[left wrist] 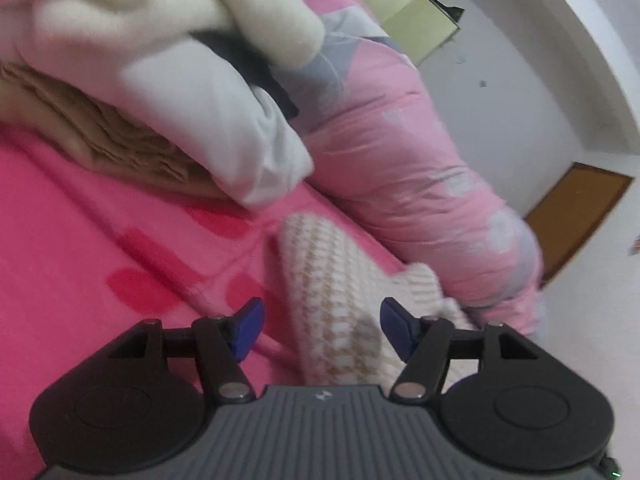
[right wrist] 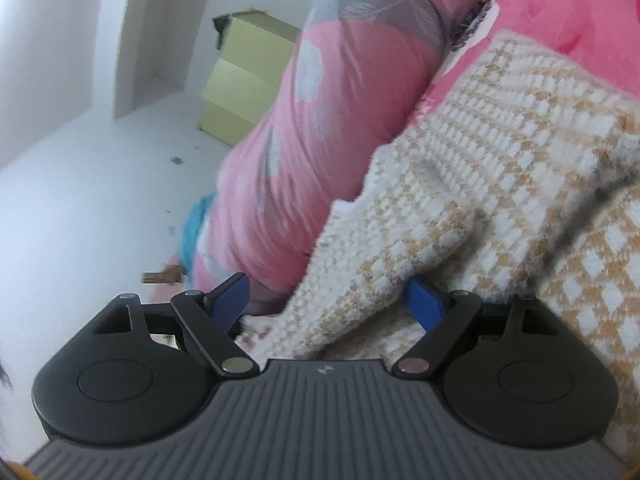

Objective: Fold clothes

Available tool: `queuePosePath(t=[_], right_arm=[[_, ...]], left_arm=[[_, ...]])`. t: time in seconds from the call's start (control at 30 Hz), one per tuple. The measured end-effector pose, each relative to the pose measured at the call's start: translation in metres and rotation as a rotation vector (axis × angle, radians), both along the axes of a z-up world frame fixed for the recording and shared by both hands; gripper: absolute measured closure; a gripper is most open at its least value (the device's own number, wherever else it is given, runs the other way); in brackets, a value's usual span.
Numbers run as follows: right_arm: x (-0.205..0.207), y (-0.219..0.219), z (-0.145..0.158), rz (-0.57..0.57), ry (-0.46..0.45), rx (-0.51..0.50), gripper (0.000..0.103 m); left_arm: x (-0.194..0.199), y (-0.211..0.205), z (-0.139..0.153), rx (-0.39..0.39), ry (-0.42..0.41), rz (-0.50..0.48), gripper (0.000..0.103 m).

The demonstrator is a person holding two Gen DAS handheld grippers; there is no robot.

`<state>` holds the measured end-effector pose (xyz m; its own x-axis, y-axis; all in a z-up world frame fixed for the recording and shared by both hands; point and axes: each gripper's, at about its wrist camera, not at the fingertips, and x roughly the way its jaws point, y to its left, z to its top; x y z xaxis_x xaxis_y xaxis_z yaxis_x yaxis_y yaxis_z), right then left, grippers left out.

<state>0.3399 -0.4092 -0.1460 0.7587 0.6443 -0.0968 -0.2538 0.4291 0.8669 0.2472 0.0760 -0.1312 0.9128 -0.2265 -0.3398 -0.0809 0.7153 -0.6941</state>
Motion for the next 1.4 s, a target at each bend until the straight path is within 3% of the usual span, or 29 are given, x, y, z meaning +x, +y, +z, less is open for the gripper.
queuePosePath(t=[0.07, 0.13, 0.17, 0.23, 0.27, 0.3, 0.37, 0.43, 0.5, 0.57, 0.63, 0.73, 0.83, 1.03, 1.1, 1.23, 1.33, 1.4], right_arm=[[0.003, 0.002, 0.005, -0.027, 0.057, -0.017, 0.026], [0.010, 0.004, 0.012, -0.047, 0.139, -0.032, 0.031], [0.015, 0.005, 0.016, -0.060, 0.188, -0.051, 0.040], [0.025, 0.009, 0.026, -0.094, 0.285, -0.107, 0.059], [0.029, 0.011, 0.033, -0.110, 0.314, -0.138, 0.079], [0.031, 0.017, 0.049, -0.120, 0.284, -0.176, 0.084], [0.034, 0.028, 0.079, -0.141, 0.225, -0.253, 0.087], [0.035, 0.038, 0.111, -0.164, 0.152, -0.322, 0.088], [0.021, 0.042, 0.146, -0.211, -0.005, -0.355, 0.088], [0.007, 0.037, 0.165, -0.282, -0.097, -0.400, 0.088], [0.001, 0.022, 0.161, -0.335, -0.076, -0.431, 0.089], [0.005, 0.007, 0.127, -0.368, 0.054, -0.506, 0.088], [0.013, -0.002, 0.103, -0.374, 0.125, -0.485, 0.089], [0.001, 0.006, 0.131, -0.318, -0.080, -0.484, 0.089], [0.001, -0.002, 0.111, -0.322, -0.023, -0.490, 0.088], [0.010, -0.029, 0.034, -0.289, 0.264, -0.429, 0.088], [-0.004, -0.049, 0.030, -0.312, 0.258, -0.286, 0.078], [-0.013, -0.054, 0.042, -0.362, 0.264, -0.327, 0.073]], left_arm=[[0.002, 0.002, -0.002, -0.036, -0.009, -0.067, 0.034], [-0.001, -0.006, 0.005, 0.007, -0.029, -0.136, 0.021], [-0.002, -0.010, 0.009, 0.031, -0.039, -0.170, 0.019], [-0.009, -0.027, 0.016, 0.208, -0.021, -0.152, 0.019], [-0.013, -0.038, 0.019, 0.321, -0.005, -0.129, 0.019], [-0.013, -0.046, 0.020, 0.403, 0.017, -0.117, 0.019], [-0.013, -0.050, 0.019, 0.413, 0.022, -0.142, 0.019], [-0.015, -0.048, 0.016, 0.406, 0.034, -0.148, 0.019], [-0.012, -0.050, 0.016, 0.413, 0.042, -0.156, 0.019], [-0.011, -0.051, 0.015, 0.424, 0.061, -0.150, 0.020], [-0.009, -0.050, 0.012, 0.418, 0.077, -0.154, 0.020], [-0.007, -0.049, 0.010, 0.416, 0.096, -0.159, 0.020], [-0.004, -0.048, 0.007, 0.407, 0.106, -0.162, 0.020], [-0.005, -0.050, 0.006, 0.411, 0.114, -0.162, 0.020], [-0.004, -0.049, 0.006, 0.407, 0.119, -0.160, 0.020], [-0.005, -0.049, 0.006, 0.403, 0.121, -0.160, 0.020], [-0.006, -0.049, 0.006, 0.400, 0.121, -0.159, 0.020], [-0.006, -0.049, 0.006, 0.397, 0.121, -0.158, 0.020]])
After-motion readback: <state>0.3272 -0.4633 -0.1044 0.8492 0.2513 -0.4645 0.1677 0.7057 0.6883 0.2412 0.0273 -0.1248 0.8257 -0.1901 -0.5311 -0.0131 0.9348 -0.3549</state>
